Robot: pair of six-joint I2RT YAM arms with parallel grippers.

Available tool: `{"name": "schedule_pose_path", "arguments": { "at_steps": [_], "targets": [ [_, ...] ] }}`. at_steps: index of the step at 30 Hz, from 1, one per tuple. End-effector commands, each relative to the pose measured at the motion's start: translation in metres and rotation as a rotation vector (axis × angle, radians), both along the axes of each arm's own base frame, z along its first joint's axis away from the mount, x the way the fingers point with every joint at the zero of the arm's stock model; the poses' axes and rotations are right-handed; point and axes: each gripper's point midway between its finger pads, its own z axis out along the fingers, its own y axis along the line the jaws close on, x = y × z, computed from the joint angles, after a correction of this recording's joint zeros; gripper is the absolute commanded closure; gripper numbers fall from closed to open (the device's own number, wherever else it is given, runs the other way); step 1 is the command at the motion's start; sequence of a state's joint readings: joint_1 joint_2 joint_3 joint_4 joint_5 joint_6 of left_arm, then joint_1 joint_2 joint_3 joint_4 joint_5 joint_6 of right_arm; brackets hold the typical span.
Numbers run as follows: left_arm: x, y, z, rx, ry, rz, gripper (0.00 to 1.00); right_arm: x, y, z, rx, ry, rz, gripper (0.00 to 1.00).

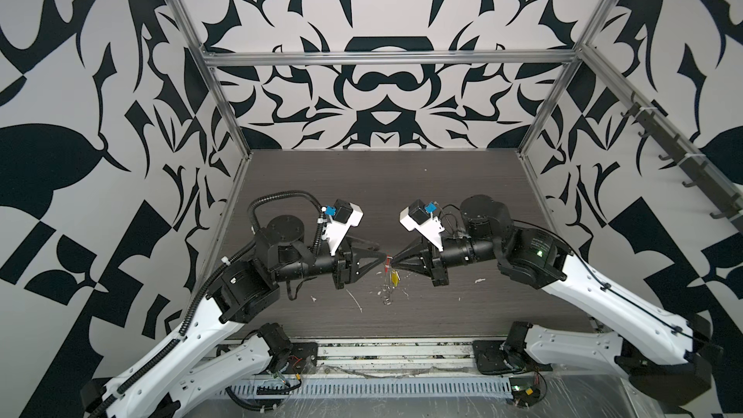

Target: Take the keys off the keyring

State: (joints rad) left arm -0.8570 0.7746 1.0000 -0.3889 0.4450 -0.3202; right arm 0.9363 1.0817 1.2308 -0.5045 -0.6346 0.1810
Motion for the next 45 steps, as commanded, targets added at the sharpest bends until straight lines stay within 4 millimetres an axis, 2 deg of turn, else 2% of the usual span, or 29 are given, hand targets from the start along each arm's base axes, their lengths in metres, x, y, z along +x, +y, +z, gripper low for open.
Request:
{"name": "schedule_pose_path", "arguments": {
  "at_steps": [1, 4, 14, 21, 24, 27, 28, 31, 33, 38, 45],
  "targets": [
    [-0.011, 0.000, 0.001, 0.028, 0.014, -0.061, 0.66, -0.001, -0.001, 0.017, 0.026, -0.037, 0.005, 1.00],
    [-0.013, -0.003, 0.001, 0.030, 0.024, -0.084, 0.70, 0.000, 0.000, 0.017, 0.025, -0.036, 0.006, 1.00],
    [-0.011, -0.008, -0.008, 0.065, 0.060, -0.101, 0.71, 0.003, 0.000, 0.019, 0.024, -0.051, -0.007, 1.00],
    [-0.013, -0.008, -0.006, 0.054, 0.050, -0.105, 0.89, 0.005, 0.001, 0.017, 0.020, -0.047, -0.011, 1.00],
    [-0.012, -0.007, -0.005, 0.041, 0.033, -0.098, 1.00, 0.006, 0.003, 0.018, 0.027, -0.045, -0.011, 1.00],
    [-0.009, -0.006, -0.003, 0.022, 0.009, -0.082, 1.00, 0.006, 0.004, 0.019, 0.038, -0.045, -0.016, 1.00],
    [-0.008, -0.005, -0.003, 0.012, -0.003, -0.072, 1.00, 0.007, 0.004, 0.021, 0.048, -0.052, -0.022, 0.96],
    [-0.007, -0.002, 0.003, -0.025, -0.038, -0.051, 1.00, 0.011, -0.002, 0.026, 0.073, -0.094, -0.062, 0.73],
    [-0.008, 0.001, 0.008, -0.058, -0.064, -0.038, 1.00, 0.012, -0.006, 0.031, 0.104, -0.130, -0.085, 0.64],
    [-0.011, 0.005, 0.023, -0.158, -0.125, -0.031, 1.00, 0.018, -0.014, 0.047, 0.271, -0.198, -0.166, 0.52],
    [-0.018, 0.006, 0.036, -0.247, -0.177, -0.062, 1.00, 0.011, -0.010, 0.059, 0.413, -0.197, -0.124, 0.50]
  ]
}}
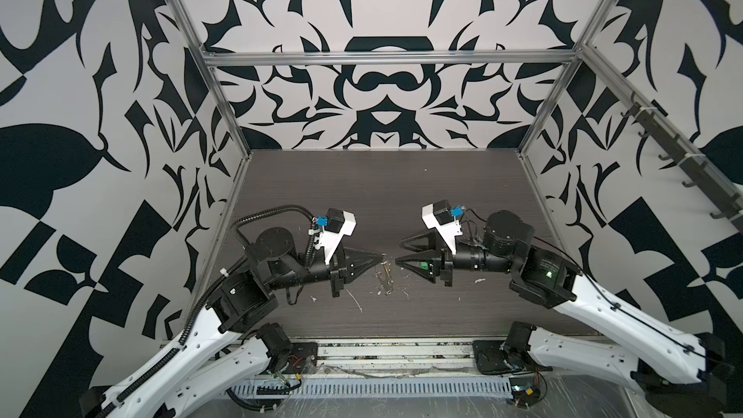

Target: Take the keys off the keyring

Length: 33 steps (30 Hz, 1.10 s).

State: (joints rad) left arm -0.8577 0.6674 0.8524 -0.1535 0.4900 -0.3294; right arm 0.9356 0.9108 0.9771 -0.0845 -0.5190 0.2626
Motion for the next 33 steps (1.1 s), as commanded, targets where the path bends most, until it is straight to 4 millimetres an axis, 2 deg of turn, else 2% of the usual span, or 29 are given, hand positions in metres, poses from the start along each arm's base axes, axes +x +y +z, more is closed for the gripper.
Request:
{"name": "schedule_pose_path", "arguments": {
  "at_steps": [1, 7, 15, 33],
  "targets": [
    [-0.006, 0.002, 0.025, -0.103, -0.067, -0.027, 1.00, -0.003, 0.000, 0.039, 0.172, -0.066, 0.016, 0.49],
    [-0.009, 0.001, 0.026, -0.118, -0.072, -0.048, 1.00, -0.020, 0.009, 0.041, 0.202, -0.021, 0.153, 0.46],
    [-0.007, 0.004, 0.028, -0.151, -0.086, -0.024, 1.00, -0.024, 0.012, 0.034, 0.224, 0.021, 0.193, 0.50],
    [-0.004, 0.006, 0.028, -0.157, -0.086, 0.001, 1.00, -0.021, 0.017, 0.026, 0.220, 0.050, 0.192, 0.81]
  ]
}}
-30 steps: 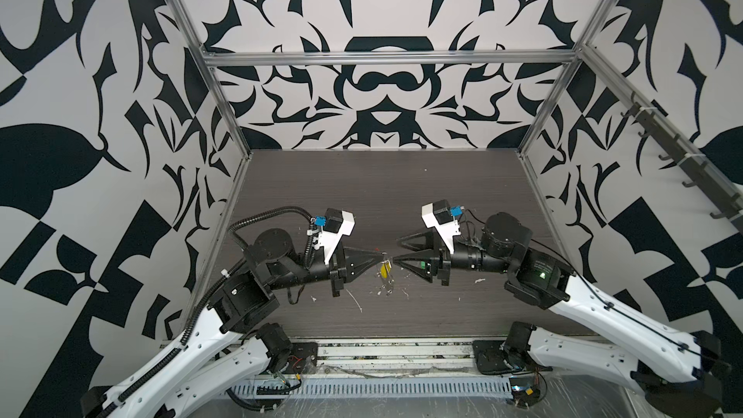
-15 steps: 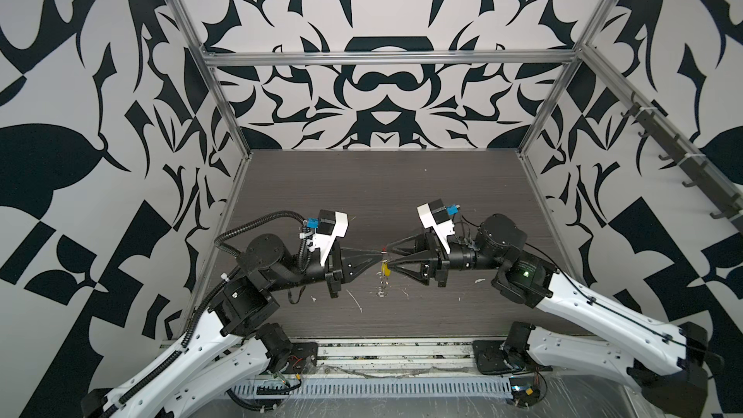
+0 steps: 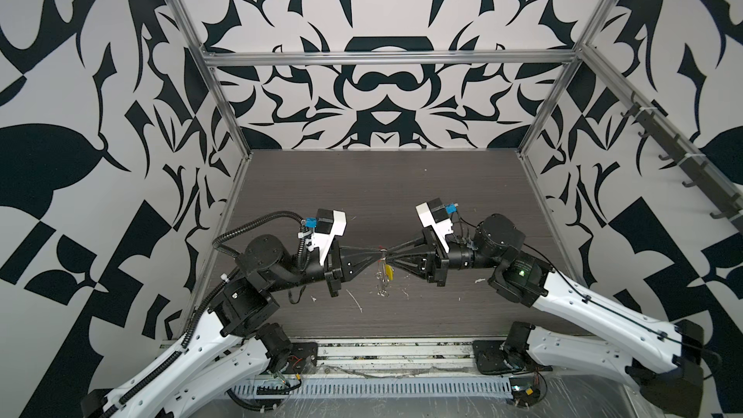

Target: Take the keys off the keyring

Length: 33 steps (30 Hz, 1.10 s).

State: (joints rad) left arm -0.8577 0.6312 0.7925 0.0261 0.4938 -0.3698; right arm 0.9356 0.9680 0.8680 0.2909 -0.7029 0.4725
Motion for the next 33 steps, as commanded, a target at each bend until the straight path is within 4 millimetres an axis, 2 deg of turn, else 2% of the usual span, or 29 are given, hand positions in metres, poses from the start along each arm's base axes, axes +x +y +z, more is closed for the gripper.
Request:
{"name": "schedule_pose_path", "arguments": {
  "at_steps": [1, 5, 9, 12, 13, 17, 20, 29, 33],
  "targets": [
    [-0.001, 0.003, 0.007, -0.032, -0.022, 0.007, 1.00, -0.002, -0.002, 0.012, 0.048, -0.031, 0.003, 0.82],
    [-0.001, 0.003, 0.007, -0.032, -0.022, 0.007, 1.00, -0.001, 0.000, 0.012, 0.045, -0.026, 0.001, 0.86],
    [-0.001, 0.001, 0.006, -0.029, -0.012, 0.001, 1.00, 0.001, 0.001, 0.012, 0.042, -0.019, -0.003, 1.00],
    [-0.001, 0.001, 0.005, -0.022, 0.001, -0.002, 1.00, 0.001, 0.000, 0.012, 0.034, -0.022, -0.010, 1.00],
    [0.000, 0.001, 0.004, -0.017, 0.005, 0.003, 0.96, 0.002, 0.000, 0.012, 0.028, -0.021, -0.015, 1.00],
    [0.000, 0.004, 0.001, 0.001, 0.020, 0.015, 0.69, 0.003, -0.001, 0.008, -0.021, -0.011, -0.027, 1.00],
    [-0.001, 0.008, -0.002, 0.034, 0.032, 0.029, 0.59, 0.002, -0.002, -0.002, -0.102, -0.003, -0.025, 1.00],
    [0.004, 0.006, -0.026, 0.271, 0.125, 0.039, 0.60, -0.003, -0.009, -0.013, -0.307, -0.002, -0.002, 1.00],
    [0.006, 0.003, -0.027, 0.330, 0.140, 0.031, 0.62, -0.004, -0.009, -0.015, -0.366, 0.006, 0.014, 1.00]
  ]
}}
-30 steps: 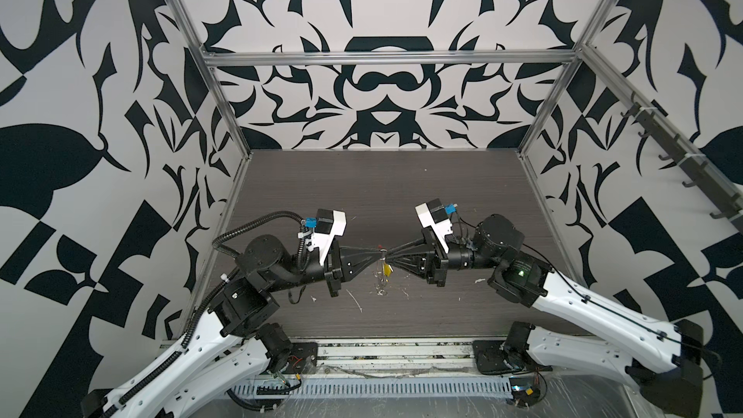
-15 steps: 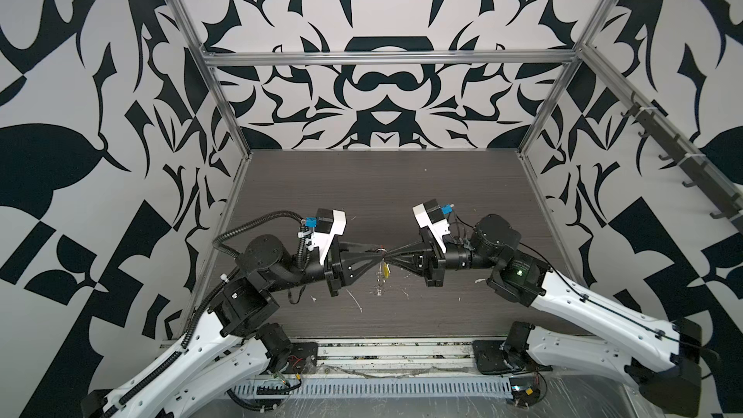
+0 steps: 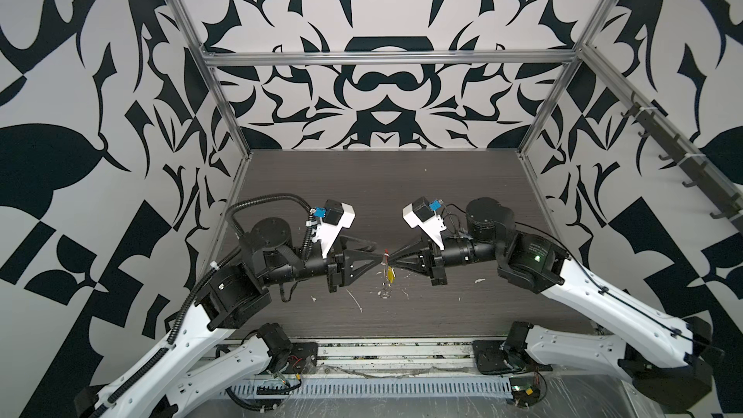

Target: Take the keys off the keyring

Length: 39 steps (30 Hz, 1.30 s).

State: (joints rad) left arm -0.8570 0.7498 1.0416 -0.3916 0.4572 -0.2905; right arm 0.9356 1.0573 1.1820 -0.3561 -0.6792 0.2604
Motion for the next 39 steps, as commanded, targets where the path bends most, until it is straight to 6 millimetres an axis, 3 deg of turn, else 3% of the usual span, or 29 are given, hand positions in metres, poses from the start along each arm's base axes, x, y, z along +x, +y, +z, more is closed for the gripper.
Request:
{"name": "schedule_pose_path", "arguments": {
  "at_steps": [1, 12, 22, 30, 35, 39],
  "targets": [
    [-0.003, 0.003, -0.017, 0.106, 0.036, -0.012, 0.63, -0.005, -0.005, 0.004, -0.047, -0.025, 0.025, 1.00],
    [-0.006, -0.009, -0.022, 0.194, 0.099, -0.092, 0.74, -0.006, -0.004, 0.002, -0.098, -0.004, 0.049, 1.00],
    [-0.009, -0.011, -0.028, 0.219, 0.129, -0.119, 0.73, -0.004, -0.002, 0.005, -0.093, -0.010, 0.044, 1.00],
    [-0.009, -0.013, -0.027, 0.204, 0.120, -0.127, 0.86, -0.003, 0.000, 0.003, -0.100, -0.001, 0.043, 1.00],
    [-0.008, -0.016, -0.027, 0.203, 0.128, -0.139, 0.88, -0.002, 0.001, 0.003, -0.099, 0.000, 0.040, 1.00],
    [-0.009, -0.017, -0.028, 0.199, 0.132, -0.141, 1.00, -0.002, 0.001, 0.005, -0.094, 0.000, 0.038, 1.00]
  ]
}}
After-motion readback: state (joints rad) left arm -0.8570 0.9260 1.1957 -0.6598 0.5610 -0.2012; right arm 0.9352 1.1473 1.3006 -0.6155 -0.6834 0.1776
